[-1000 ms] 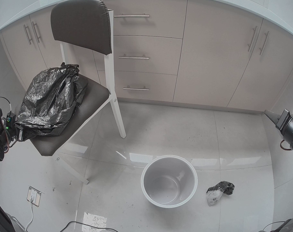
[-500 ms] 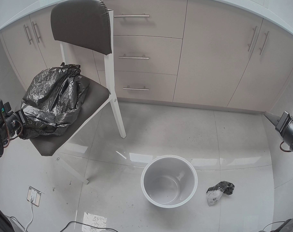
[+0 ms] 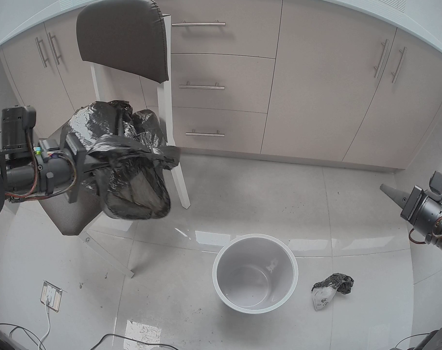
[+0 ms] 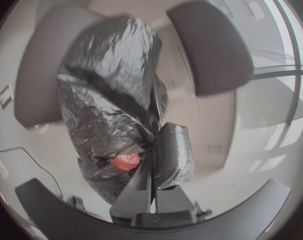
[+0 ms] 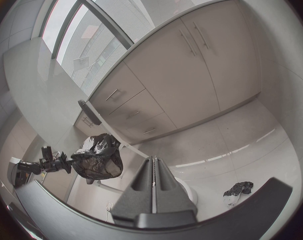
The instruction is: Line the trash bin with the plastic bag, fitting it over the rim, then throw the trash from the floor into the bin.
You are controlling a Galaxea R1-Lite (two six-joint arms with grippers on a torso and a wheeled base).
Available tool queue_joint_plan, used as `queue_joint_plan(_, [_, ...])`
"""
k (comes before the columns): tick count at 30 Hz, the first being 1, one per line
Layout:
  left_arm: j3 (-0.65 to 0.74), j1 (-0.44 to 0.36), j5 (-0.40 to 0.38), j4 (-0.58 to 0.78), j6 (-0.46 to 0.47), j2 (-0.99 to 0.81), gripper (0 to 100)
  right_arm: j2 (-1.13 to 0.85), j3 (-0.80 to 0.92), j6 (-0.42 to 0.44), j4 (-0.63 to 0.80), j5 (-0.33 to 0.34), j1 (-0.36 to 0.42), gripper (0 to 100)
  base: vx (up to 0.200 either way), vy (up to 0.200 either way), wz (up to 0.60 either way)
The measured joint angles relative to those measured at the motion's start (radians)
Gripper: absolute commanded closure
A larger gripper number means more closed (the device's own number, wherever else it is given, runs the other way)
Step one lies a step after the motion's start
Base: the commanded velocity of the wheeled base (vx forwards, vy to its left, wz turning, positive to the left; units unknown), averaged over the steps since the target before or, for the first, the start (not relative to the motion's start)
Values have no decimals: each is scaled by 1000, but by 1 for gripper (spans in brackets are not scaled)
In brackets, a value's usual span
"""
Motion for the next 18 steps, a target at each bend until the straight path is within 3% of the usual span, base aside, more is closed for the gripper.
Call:
queue_joint_plan(5, [-73,-266,-62,86,-77,-39,100,40,36,-19,-39,-1,69,100,0,0,0])
queue_joint_plan(10, [-112,-466,-69,130,-94,-62,100,91,58,-51,-63,-3,171,100,0,0,0])
queue_joint_plan(14, [-118,-558,-72,126,-103,-83,100,152,64,-114,-75,-4,300,100,0,0,0])
queue_joint_plan(18, [-100,-599,-75,66,-109,-100,100,214,62,-158,-81,-10,412,100,0,0,0])
